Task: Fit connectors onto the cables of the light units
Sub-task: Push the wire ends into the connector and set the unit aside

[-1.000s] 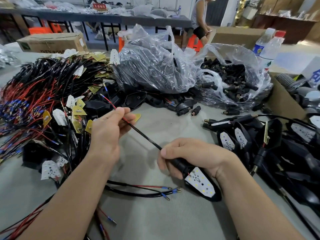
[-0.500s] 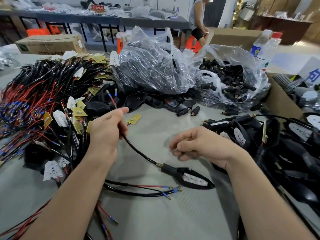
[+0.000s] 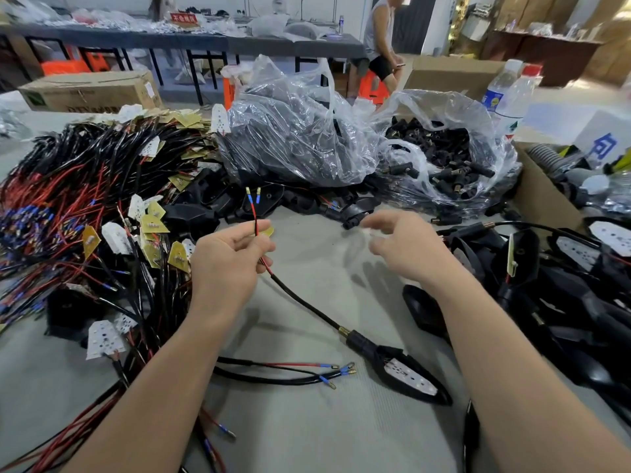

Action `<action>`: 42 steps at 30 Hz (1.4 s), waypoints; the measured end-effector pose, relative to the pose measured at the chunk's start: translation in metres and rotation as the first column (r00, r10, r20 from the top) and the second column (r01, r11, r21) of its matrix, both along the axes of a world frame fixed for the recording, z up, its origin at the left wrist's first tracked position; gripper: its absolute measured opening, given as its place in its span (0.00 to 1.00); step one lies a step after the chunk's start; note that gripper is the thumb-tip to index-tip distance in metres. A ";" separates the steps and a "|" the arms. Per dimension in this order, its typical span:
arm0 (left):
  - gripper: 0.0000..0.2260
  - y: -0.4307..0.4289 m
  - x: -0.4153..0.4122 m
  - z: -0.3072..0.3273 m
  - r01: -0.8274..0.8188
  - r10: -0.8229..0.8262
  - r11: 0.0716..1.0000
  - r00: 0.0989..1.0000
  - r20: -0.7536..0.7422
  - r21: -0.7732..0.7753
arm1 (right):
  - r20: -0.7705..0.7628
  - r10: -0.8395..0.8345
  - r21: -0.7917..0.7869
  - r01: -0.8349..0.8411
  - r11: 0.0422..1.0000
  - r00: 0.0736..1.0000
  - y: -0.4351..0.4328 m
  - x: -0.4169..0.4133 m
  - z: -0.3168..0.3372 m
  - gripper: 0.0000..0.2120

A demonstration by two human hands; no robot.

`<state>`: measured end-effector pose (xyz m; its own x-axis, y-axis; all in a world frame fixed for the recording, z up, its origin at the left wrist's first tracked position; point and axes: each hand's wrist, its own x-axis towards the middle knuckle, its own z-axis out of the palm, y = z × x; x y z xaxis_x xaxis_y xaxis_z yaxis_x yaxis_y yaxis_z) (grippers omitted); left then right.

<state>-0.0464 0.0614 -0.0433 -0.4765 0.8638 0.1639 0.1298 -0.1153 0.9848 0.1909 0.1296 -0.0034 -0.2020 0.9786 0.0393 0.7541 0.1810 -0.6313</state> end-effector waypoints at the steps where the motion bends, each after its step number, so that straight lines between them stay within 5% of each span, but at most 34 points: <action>1: 0.12 0.001 0.000 0.000 -0.017 0.018 1.000 1.000 0.010 -0.013 | 0.002 0.062 -0.050 -0.062 0.997 0.998 -0.007 -0.001 0.004 0.13; 3: 0.08 0.002 -0.001 0.002 -0.055 0.057 0.998 0.996 0.068 -0.042 | 0.049 0.235 -0.168 -0.224 0.960 0.971 -0.024 0.001 0.011 0.06; 5: 0.07 0.003 -0.002 0.005 -0.075 0.082 0.996 0.982 0.171 -0.043 | 0.145 0.410 -0.325 -0.348 0.879 0.901 -0.046 0.002 0.015 0.12; 9: 0.08 0.000 -0.002 0.011 -0.100 0.099 0.995 0.932 0.348 -0.015 | 0.316 0.455 -0.392 -0.322 0.862 0.833 -0.078 0.000 0.012 0.13; 16: 0.08 -0.001 -0.012 0.017 -0.215 0.206 0.976 0.870 0.447 -0.032 | 0.349 0.241 -0.008 -0.254 0.967 0.906 -0.081 0.022 0.052 0.08; 19: 0.07 -0.002 -0.012 0.018 -0.017 0.051 0.997 0.888 0.456 -0.077 | 0.402 0.139 0.247 -0.253 0.935 0.905 -0.076 0.036 0.073 0.13; 23: 0.08 -0.010 0.004 0.022 0.270 -0.234 0.955 0.939 0.252 -0.121 | 0.579 -0.029 0.461 -0.298 0.836 0.815 -0.057 0.067 0.097 0.18; 25: 0.05 -0.021 0.012 0.027 0.469 -0.452 0.866 0.883 0.130 -0.172 | 0.614 -0.073 0.484 -0.302 0.821 0.786 -0.049 0.088 0.108 0.19; 28: 0.07 -0.042 0.034 0.042 0.747 -0.779 0.579 0.625 0.049 -0.327 | 0.702 -0.181 0.491 -0.285 0.823 0.689 -0.043 0.112 0.117 0.22; 31: 0.11 -0.058 0.077 0.055 0.860 -0.892 0.385 0.439 0.102 -0.333 | 0.761 -0.206 0.481 -0.322 0.815 0.616 -0.047 0.122 0.119 0.25; 35: 0.08 -0.076 0.136 0.058 0.891 -0.953 0.261 0.299 0.048 -0.372 | 0.834 -0.037 0.395 -0.549 0.737 0.550 -0.043 0.138 0.115 0.20; 37: 0.06 -0.074 0.151 0.055 0.816 -0.925 0.373 0.368 -0.101 -0.441 | 0.857 0.086 0.300 -0.629 0.717 0.508 -0.034 0.146 0.110 0.16; 39: 0.03 -0.066 0.159 0.051 0.629 -0.800 0.600 0.472 -0.371 -0.494 | 0.820 0.201 0.195 -0.591 0.783 0.536 -0.027 0.156 0.102 0.19; 42: 0.07 -0.059 0.166 0.041 0.389 -0.648 0.762 0.465 -0.604 -0.518 | 0.676 0.179 0.183 -0.398 0.899 0.715 -0.026 0.171 0.090 0.28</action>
<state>0.1195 0.0028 -0.0027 0.2447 0.9677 -0.0604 0.7990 -0.1660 0.5780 0.3624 0.1039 0.0865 -0.5567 0.8277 0.0709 0.8299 0.5502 0.0921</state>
